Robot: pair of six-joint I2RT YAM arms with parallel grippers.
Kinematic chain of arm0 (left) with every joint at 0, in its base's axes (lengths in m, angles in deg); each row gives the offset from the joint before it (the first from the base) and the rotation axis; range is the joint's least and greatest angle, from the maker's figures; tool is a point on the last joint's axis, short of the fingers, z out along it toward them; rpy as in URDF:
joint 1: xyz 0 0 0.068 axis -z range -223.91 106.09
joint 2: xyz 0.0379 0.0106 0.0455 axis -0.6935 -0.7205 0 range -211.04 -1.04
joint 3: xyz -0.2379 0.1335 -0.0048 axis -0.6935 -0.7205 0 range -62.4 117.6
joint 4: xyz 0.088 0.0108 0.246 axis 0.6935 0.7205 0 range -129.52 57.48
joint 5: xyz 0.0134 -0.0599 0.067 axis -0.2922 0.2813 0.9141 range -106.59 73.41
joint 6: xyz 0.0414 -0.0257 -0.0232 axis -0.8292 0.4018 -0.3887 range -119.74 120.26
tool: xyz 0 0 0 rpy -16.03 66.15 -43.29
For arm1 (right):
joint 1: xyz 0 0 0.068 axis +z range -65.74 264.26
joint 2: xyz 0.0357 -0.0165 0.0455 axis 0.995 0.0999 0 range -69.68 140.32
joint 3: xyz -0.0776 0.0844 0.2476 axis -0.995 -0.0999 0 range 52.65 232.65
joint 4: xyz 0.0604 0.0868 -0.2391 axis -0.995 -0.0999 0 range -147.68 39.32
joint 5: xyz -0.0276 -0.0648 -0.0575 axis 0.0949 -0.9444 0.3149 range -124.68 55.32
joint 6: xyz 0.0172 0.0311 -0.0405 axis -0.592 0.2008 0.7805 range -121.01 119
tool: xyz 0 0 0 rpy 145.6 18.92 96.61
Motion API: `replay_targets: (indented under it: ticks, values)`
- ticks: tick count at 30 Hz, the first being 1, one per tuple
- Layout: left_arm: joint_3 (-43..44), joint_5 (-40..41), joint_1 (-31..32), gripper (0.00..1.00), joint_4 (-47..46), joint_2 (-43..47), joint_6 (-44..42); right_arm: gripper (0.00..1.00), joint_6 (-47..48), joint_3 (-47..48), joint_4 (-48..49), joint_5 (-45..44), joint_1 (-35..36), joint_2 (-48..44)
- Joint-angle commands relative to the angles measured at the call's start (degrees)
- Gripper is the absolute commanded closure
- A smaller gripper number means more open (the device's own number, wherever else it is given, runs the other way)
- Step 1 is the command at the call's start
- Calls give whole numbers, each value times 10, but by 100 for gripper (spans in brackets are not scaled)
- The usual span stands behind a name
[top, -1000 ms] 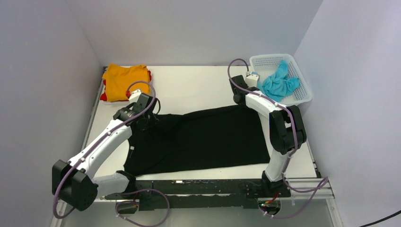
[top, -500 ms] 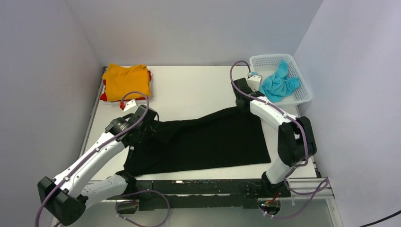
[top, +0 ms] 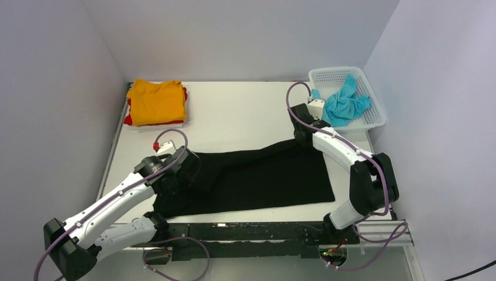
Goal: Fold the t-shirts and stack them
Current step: Fold the other side of the tshirt into a rectangle
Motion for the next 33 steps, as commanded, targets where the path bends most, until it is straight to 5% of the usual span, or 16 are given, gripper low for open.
replay_targets:
  ticks: [1,11,16,22,24,26,28,33]
  values:
    - [-32,-32,19,100,21,14,40,100,2,-18,8,-18,5,-21]
    - [-163,-132,30,96,-179,37,16,96,-30,-84,22,-51,22,-23]
    - [-161,-144,37,91,-170,12,-2,87,-49,-102,19,-62,28,-27]
    - [-122,-152,50,63,-99,43,-80,70,-124,-117,-50,-116,31,-49]
    - [-98,-178,51,43,-99,74,-132,45,-159,-119,-97,-124,32,-69]
    - [-73,-179,51,23,-93,107,-168,31,-193,-123,-140,-127,32,-97]
    - [-46,-157,50,1,-93,122,-198,4,-223,-124,-174,-126,33,-122]
    - [-20,-78,43,1,-138,104,-230,0,-192,-140,-149,-64,32,-198]
